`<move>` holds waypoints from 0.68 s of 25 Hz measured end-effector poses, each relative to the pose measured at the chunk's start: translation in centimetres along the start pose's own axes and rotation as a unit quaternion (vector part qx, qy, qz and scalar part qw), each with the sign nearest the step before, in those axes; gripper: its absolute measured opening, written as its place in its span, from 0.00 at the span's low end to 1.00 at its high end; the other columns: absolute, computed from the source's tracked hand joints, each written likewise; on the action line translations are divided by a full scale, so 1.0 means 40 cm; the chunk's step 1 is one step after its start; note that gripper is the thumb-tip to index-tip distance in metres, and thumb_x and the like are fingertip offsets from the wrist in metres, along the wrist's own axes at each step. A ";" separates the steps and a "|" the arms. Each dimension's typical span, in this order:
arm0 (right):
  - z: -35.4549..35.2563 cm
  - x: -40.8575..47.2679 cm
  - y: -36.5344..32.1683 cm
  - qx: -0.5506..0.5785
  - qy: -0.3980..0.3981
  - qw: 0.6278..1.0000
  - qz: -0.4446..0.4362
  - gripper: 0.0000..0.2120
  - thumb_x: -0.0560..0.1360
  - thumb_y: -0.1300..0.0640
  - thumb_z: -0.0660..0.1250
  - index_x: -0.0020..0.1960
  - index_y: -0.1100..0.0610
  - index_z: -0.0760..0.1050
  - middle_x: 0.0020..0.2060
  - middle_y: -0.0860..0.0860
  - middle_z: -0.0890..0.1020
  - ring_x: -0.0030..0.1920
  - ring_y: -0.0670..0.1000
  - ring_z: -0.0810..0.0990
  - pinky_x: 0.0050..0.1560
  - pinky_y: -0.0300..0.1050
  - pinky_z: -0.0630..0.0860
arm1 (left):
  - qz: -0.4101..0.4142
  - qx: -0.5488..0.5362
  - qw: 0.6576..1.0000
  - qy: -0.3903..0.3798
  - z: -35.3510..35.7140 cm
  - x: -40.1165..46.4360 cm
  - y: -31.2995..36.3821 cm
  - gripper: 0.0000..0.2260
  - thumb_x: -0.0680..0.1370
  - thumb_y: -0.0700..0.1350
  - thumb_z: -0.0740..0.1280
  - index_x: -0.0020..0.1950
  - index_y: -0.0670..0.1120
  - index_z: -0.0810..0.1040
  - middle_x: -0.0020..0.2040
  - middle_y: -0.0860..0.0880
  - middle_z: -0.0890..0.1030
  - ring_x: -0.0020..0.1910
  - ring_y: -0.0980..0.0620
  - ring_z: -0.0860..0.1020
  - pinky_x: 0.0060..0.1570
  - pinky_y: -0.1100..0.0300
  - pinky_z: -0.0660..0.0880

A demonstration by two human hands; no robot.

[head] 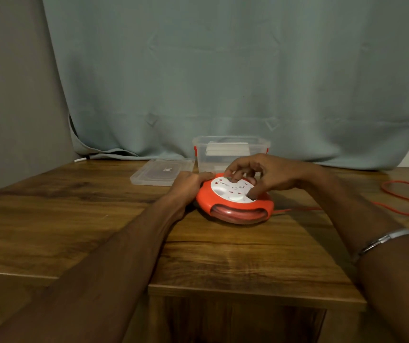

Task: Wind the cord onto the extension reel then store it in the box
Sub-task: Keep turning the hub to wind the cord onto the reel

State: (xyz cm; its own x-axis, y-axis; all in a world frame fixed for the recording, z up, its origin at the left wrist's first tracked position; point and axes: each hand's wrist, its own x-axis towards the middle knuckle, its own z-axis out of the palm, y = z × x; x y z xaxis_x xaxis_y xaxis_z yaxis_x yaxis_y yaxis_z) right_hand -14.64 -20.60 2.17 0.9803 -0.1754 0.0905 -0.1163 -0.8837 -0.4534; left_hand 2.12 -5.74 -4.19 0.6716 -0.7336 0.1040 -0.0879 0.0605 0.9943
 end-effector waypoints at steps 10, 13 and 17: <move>0.006 -0.016 -0.019 0.064 0.047 0.997 0.003 0.32 0.66 0.61 0.83 0.58 0.48 0.65 0.42 0.56 0.84 0.36 0.43 0.78 0.40 0.42 0.75 | -0.017 -0.026 0.999 -0.030 -0.007 0.003 0.003 0.12 0.79 0.47 0.71 0.58 0.41 0.82 0.47 0.43 0.88 0.42 0.45 0.87 0.41 0.56 0.83; 0.018 -0.014 -0.030 0.031 0.072 0.997 -0.003 0.28 0.67 0.61 0.83 0.55 0.51 0.66 0.39 0.60 0.83 0.35 0.41 0.79 0.37 0.34 0.74 | -0.017 -0.032 0.999 -0.030 -0.005 0.002 0.001 0.12 0.79 0.46 0.71 0.58 0.40 0.82 0.47 0.42 0.88 0.42 0.45 0.87 0.38 0.57 0.83; 0.025 -0.006 -0.049 -0.006 0.089 0.996 -0.010 0.26 0.60 0.48 0.83 0.47 0.50 0.68 0.36 0.58 0.83 0.35 0.48 0.78 0.36 0.43 0.74 | -0.014 -0.037 0.999 -0.028 -0.014 0.003 0.001 0.13 0.78 0.46 0.71 0.58 0.39 0.82 0.49 0.41 0.88 0.46 0.42 0.86 0.41 0.55 0.82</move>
State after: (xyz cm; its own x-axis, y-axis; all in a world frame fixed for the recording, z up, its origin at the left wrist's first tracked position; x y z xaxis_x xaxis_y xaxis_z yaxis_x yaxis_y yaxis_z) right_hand -14.50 -18.41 2.15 0.9387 -0.2307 0.2561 -0.0997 -0.8929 -0.4390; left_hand 2.59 -5.45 -4.13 0.6303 -0.7725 0.0774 -0.0140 0.0884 0.9960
